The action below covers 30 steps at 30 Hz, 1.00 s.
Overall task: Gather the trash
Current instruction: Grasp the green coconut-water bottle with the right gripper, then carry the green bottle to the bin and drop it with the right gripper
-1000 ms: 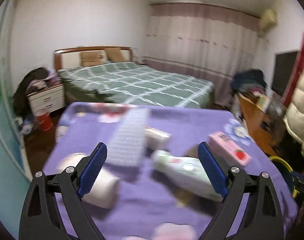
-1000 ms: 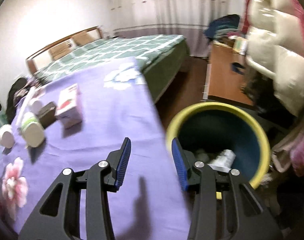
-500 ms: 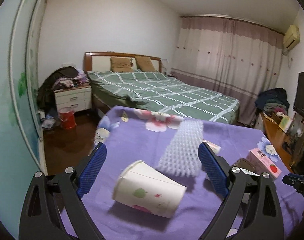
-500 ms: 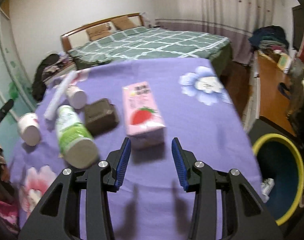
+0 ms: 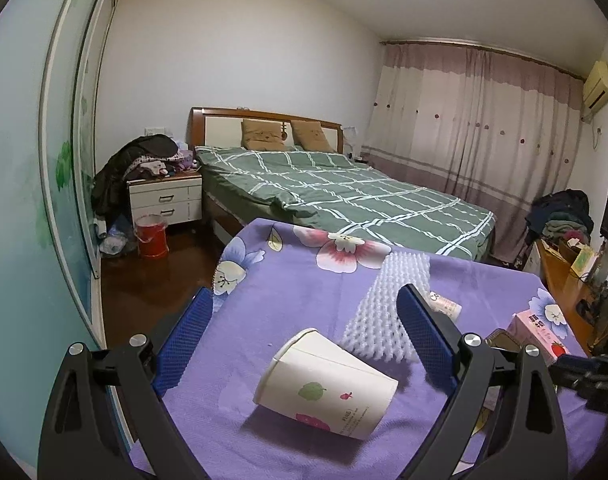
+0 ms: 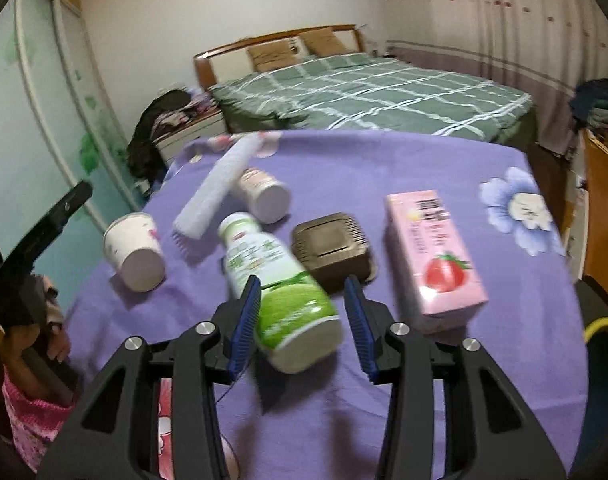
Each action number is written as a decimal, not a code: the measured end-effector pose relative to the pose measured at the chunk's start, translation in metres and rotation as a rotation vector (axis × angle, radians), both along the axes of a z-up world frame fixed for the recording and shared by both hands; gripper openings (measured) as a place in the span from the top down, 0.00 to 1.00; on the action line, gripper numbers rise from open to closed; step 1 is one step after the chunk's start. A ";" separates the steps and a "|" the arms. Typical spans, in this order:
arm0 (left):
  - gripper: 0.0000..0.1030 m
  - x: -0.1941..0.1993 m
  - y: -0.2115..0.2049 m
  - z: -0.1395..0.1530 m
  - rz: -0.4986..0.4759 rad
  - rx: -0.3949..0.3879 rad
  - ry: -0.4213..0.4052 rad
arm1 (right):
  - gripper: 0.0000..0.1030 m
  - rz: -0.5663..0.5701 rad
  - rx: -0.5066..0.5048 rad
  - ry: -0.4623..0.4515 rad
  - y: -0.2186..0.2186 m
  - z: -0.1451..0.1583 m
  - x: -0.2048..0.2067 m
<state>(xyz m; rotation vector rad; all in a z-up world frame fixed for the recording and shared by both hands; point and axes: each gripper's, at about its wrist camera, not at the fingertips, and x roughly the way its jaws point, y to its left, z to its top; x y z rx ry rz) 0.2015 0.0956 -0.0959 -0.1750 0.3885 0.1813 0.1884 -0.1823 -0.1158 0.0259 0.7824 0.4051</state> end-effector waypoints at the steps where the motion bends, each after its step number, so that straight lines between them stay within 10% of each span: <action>1: 0.11 0.000 -0.001 0.000 -0.002 0.002 0.001 | 0.44 0.010 -0.002 0.004 0.003 -0.003 0.001; 30: 0.11 0.004 -0.007 -0.002 -0.018 0.023 0.017 | 0.52 0.036 0.038 -0.059 0.012 -0.001 -0.021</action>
